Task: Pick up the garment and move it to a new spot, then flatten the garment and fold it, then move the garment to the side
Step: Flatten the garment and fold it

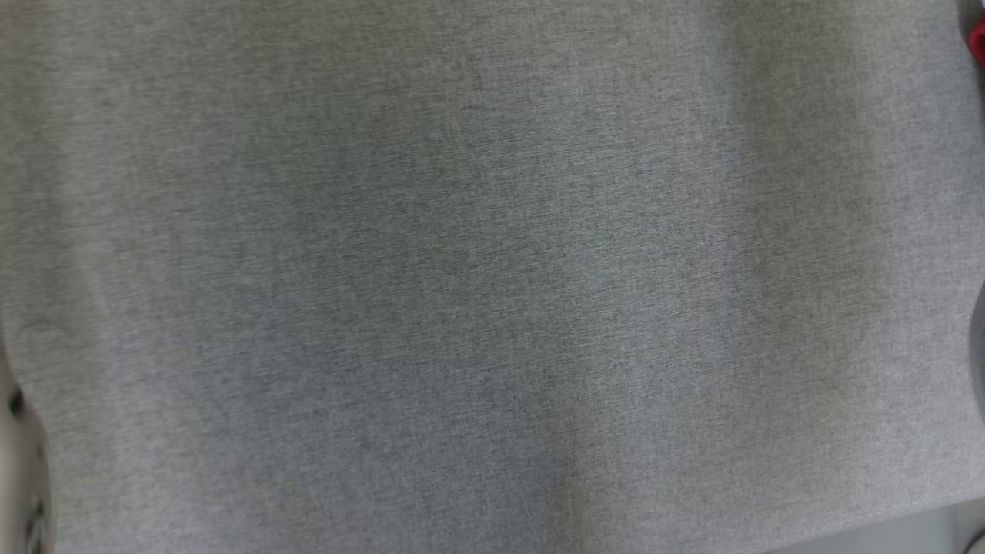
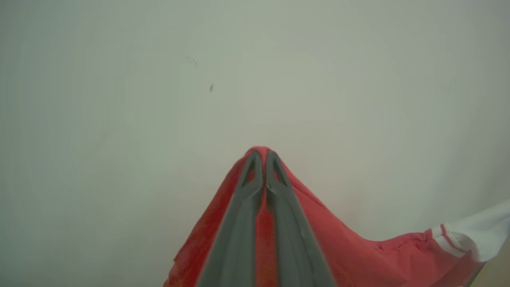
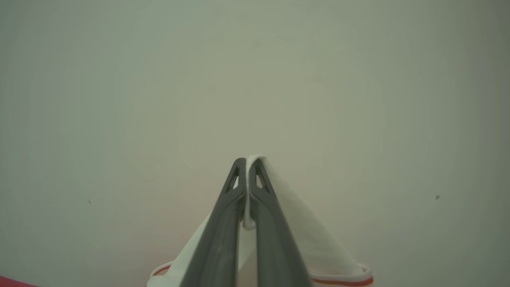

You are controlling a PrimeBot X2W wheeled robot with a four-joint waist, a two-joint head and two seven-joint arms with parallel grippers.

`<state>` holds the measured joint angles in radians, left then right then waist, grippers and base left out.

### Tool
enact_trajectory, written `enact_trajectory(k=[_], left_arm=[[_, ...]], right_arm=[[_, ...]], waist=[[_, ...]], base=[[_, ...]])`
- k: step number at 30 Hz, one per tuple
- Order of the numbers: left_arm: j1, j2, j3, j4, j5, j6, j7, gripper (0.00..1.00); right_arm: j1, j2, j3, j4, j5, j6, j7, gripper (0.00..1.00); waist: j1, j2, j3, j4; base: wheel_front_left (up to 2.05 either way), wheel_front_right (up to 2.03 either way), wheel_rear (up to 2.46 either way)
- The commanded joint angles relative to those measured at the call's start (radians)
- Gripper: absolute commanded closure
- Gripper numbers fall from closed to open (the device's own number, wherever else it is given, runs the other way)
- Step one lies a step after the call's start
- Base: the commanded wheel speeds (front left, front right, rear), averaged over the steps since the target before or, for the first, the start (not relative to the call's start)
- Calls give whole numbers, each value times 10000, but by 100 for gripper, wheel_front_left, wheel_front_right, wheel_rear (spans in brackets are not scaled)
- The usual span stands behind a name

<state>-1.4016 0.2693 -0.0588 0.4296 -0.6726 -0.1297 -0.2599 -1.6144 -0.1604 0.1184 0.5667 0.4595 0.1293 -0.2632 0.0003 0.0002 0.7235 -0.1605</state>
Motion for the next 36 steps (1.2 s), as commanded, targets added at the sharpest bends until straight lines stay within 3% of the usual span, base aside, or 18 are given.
enact_trajectory(k=[1, 10, 14, 19, 26, 31, 36], left_arm=[[390, 195, -19, -130, -207, 5, -58, 100], [4224, 583, -377, -926, -1495, 2, -46, 100], [5719, 622, -331, -1290, -1840, 1, -47, 100], [7465, 540, -320, -1630, -2004, 1, -48, 100], [9354, 332, -266, -1998, -2003, 0, -48, 100], [10804, -45, -32, -2221, -2101, 2, -49, 100], [12128, -264, -76, -2368, -1904, 39, -49, 100]], right_arm=[[395, -194, 462, -168, 264, 18, -9, 100], [3893, -1853, 3114, -1557, 2494, 18, 327, 100], [5576, -2411, 3249, -2032, 3168, 20, 1232, 100], [7862, -2974, 2664, -2641, 2878, 18, 2712, 100], [10795, -2631, 1252, -3832, 1889, 18, 4721, 100], [13160, -1768, -210, -5401, 559, 17, 6591, 100], [14805, -828, -951, -7004, -481, 12, 7992, 100]], waist=[[-3, -2, -103, 105], [-3, -2, -1909, 310], [-3, -2, -2894, 417], [-3, -2, -4011, 536], [-3, -2, -5050, 594], [-3, -2, -5711, 572], [-3, -2, -6169, 450]], base=[[0, 0, 0], [0, 0, 0], [0, 0, 0], [0, 0, 0], [0, 0, 0], [0, 0, 0], [0, 0, 0]])
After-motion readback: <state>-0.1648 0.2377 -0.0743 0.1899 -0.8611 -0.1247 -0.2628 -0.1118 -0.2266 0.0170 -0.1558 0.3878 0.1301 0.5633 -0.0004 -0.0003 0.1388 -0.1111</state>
